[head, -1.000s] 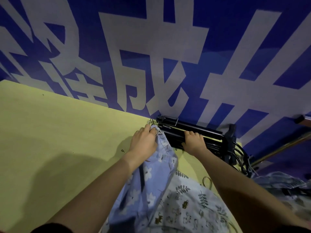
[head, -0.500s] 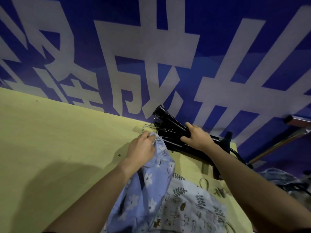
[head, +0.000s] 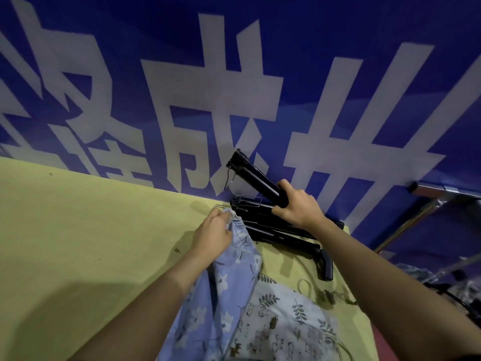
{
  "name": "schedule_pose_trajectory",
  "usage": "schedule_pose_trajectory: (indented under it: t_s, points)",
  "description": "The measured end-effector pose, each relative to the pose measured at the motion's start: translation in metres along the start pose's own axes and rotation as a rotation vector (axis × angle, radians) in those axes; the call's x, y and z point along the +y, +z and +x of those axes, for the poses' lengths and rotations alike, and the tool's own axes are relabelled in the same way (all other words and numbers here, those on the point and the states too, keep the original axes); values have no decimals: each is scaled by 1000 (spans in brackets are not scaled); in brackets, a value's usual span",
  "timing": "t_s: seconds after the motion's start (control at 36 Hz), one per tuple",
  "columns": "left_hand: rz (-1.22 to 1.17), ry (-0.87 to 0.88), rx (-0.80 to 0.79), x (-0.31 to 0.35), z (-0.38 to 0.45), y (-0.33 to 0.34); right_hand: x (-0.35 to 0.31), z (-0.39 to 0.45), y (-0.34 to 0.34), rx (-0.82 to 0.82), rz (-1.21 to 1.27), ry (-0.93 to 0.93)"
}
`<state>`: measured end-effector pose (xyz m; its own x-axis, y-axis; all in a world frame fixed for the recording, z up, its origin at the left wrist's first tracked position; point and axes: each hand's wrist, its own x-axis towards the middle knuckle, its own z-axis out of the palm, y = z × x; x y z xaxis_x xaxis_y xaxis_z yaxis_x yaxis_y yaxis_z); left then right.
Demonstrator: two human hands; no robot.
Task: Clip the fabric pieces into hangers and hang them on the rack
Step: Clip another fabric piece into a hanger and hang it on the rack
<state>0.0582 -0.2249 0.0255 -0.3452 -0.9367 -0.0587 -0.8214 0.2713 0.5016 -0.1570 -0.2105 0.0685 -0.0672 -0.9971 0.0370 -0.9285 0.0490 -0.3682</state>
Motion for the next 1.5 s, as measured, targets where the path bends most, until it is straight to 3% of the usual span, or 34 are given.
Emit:
schedule_pose_trajectory:
  t_s: [0.19, 0.33, 0.47, 0.61, 0.92, 1.06, 1.28, 1.39, 1.5]
  points:
    - [-135, -1, -86, -1, -6, 0, -12, -22, -2, 75, 15, -48]
    - [-372, -53, -73, 4, -22, -9, -18, -42, -12, 104, 153, -29]
    - [-530, -110, -4, 6, -38, -20, -19, -63, -18, 31, 393, -18]
    - [-608, -185, 19, 9, -53, -28, -25, -81, -18, -33, 480, -28]
    - [-682, -246, 81, 10, -97, -28, -21, -125, 7, -273, 378, -3]
    - [-584, -163, 103, 16, -109, -32, -19, -136, 10, -281, 120, -33]
    - [-170, 83, 80, 37, -128, -26, -28, -139, 3, -122, -439, -289]
    - [99, 152, 128, 57, -134, -22, -37, -137, -9, -44, -616, -372]
    - [204, 168, 161, 71, -133, -18, -44, -134, -22, 82, -693, -489]
